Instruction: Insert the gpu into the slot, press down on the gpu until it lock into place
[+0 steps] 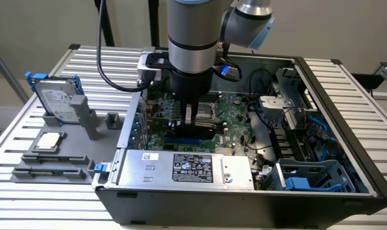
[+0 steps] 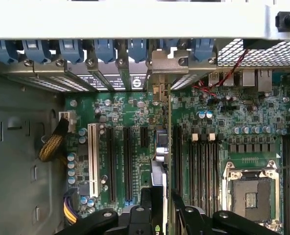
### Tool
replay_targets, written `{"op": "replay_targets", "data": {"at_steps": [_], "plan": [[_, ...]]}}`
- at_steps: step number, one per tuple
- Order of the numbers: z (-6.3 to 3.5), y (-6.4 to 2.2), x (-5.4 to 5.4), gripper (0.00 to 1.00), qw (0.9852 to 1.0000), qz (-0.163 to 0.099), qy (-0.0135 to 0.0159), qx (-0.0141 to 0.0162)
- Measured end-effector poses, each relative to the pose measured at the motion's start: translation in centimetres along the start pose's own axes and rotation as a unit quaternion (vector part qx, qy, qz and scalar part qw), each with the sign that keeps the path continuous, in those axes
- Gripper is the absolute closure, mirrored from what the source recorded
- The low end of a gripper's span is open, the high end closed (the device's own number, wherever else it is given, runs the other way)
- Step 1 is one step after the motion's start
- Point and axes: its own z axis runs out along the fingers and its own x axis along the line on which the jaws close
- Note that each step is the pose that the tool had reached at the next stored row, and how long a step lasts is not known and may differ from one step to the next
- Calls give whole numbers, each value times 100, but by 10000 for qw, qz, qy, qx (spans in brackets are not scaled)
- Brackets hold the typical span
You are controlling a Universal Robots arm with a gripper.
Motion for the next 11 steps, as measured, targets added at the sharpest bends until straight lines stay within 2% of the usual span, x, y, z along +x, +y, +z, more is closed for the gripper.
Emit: {"op": "replay_targets", "data": {"at_steps": [11], "plan": [[63,2,-8,74,10000,-38,0,-16]]}}
